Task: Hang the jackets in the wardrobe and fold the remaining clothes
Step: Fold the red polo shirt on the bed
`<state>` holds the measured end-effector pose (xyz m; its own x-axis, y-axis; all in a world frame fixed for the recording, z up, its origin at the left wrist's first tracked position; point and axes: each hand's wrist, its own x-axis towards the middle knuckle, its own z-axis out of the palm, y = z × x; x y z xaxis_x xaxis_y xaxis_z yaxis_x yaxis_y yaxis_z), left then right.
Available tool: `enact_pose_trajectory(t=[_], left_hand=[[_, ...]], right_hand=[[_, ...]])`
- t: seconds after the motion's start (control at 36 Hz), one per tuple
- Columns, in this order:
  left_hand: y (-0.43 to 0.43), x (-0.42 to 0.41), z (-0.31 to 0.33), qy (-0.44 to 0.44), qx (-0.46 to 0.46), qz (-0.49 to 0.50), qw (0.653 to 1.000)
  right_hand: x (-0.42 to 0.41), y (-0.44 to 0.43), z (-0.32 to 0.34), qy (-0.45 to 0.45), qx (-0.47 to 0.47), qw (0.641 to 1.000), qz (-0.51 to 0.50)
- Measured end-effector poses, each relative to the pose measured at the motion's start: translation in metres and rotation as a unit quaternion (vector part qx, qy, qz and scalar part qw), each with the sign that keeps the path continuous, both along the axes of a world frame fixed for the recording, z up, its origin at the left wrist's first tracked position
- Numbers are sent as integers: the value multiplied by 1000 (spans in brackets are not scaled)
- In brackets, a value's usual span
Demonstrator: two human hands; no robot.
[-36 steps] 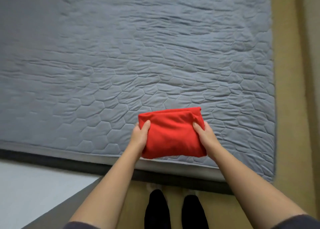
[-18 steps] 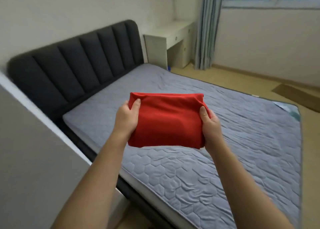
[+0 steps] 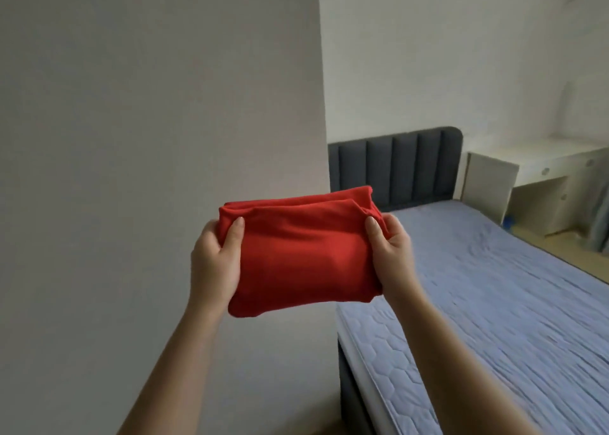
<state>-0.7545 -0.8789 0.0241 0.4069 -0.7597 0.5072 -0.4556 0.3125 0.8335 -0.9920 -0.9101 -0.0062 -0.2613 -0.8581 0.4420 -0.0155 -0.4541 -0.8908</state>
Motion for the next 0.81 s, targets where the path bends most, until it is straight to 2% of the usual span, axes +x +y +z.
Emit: enact_pose_trajectory(t=[0.19,0.42,0.58,0.81], left_hand=[[135,135,12,-29,-26,181,983],[357,271,28,-46,-37,356,932],[515,345,33,-44,-46,480,875],[669,403,39,-29,-69,599,797]], right_hand=[[163,60,15,16,-49,989,137],[358,211,29,5,-80,945,316],[479,337,31,9,-79,896,436],[600,468,56,-4,-97,815,572]])
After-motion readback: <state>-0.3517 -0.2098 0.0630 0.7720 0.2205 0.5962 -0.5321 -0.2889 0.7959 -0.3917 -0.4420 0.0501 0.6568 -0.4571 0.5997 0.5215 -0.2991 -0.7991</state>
